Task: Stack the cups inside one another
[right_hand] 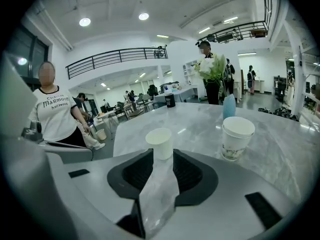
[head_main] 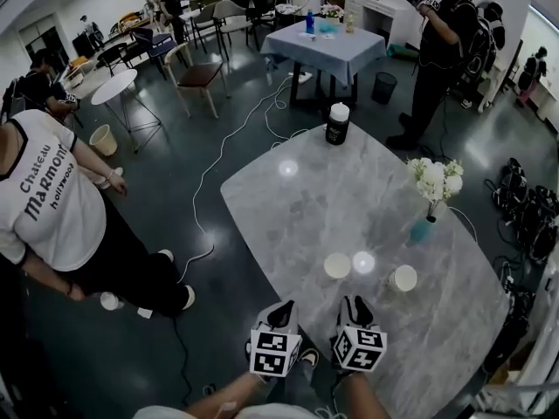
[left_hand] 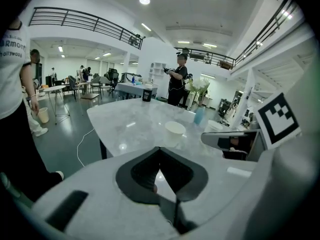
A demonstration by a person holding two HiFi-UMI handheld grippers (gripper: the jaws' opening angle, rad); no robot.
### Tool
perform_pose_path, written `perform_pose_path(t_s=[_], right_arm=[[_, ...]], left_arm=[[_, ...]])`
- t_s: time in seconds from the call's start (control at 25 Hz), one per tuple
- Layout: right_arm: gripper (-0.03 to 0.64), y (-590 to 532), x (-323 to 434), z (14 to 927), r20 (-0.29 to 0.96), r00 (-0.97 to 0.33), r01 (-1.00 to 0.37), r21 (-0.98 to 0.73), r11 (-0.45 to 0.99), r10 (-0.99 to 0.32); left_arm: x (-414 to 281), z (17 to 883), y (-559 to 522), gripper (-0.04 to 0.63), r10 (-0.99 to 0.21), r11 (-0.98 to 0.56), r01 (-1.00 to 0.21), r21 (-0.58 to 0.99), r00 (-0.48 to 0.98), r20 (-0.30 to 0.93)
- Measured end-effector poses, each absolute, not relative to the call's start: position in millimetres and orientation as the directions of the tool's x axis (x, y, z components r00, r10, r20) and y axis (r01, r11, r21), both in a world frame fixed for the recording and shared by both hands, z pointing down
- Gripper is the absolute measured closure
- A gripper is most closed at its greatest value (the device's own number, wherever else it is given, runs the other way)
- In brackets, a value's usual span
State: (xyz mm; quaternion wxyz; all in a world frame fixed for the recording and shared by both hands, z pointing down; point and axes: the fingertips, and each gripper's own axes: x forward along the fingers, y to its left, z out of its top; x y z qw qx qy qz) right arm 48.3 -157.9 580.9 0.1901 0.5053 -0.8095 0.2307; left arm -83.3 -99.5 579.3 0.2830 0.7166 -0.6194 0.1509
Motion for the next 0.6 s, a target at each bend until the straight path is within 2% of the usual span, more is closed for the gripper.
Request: perform_pose_path(t_s=[0.6], right_arm=[[0.440, -197, 9, 636, 0.610, -0.482, -0.859, -0.186, 0.478, -0.629]], left_arm=[[-105, 621, -109, 0.598, -0.779, 0.047, -0.971, 0.236, 0.113, 0.617]])
